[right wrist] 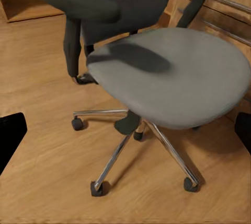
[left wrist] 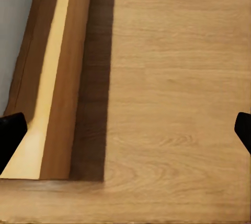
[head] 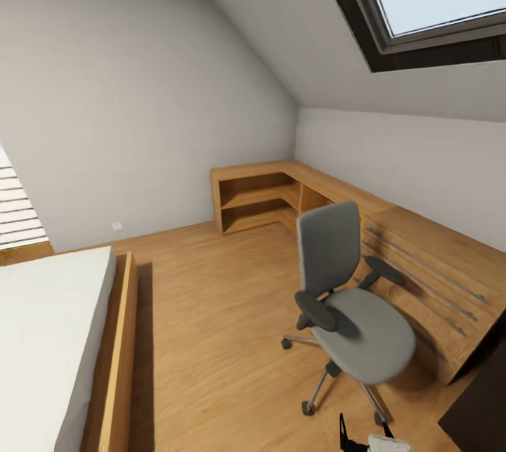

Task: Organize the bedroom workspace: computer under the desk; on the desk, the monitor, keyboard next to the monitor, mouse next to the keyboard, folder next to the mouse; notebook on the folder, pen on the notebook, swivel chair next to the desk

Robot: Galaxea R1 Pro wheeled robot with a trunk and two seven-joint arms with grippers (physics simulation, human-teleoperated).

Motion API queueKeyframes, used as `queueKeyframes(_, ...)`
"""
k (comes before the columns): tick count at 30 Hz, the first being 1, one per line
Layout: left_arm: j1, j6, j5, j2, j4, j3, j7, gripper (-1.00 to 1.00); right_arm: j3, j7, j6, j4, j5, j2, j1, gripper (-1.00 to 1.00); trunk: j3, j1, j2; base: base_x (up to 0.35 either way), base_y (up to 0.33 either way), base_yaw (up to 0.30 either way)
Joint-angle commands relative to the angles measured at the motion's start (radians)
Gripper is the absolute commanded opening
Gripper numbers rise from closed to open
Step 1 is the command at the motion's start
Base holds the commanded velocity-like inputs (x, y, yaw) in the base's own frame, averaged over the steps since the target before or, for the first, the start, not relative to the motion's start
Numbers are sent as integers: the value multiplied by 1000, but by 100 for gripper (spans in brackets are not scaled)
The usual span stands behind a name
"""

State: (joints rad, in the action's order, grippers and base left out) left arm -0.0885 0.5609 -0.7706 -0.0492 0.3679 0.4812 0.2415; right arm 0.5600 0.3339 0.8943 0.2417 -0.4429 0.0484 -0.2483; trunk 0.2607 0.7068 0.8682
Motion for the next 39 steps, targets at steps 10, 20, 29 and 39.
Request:
queueKeyframes(10, -2, -14, 7, 11, -79, 18, 1, 100, 17, 2, -52, -155, 6, -3, -17, 100, 1, 0, 1, 3, 0, 279)
queueKeyframes(20, -2, -15, 43, 22, -81, 21, 1, 100, 17, 2, -49, -159, 7, -5, -17, 100, 1, 0, 1, 230, 0, 283)
queueKeyframes(29, -2, -15, 116, 32, -82, 16, 7, 100, 18, 2, -49, -159, 7, -5, -17, 100, 1, 0, 1, 29, -101, 109)
queueKeyframes(39, -2, -15, 118, 32, -83, 16, 7, 100, 17, 3, -49, -158, 6, -7, -17, 100, 1, 0, 1, 0, -132, 25)
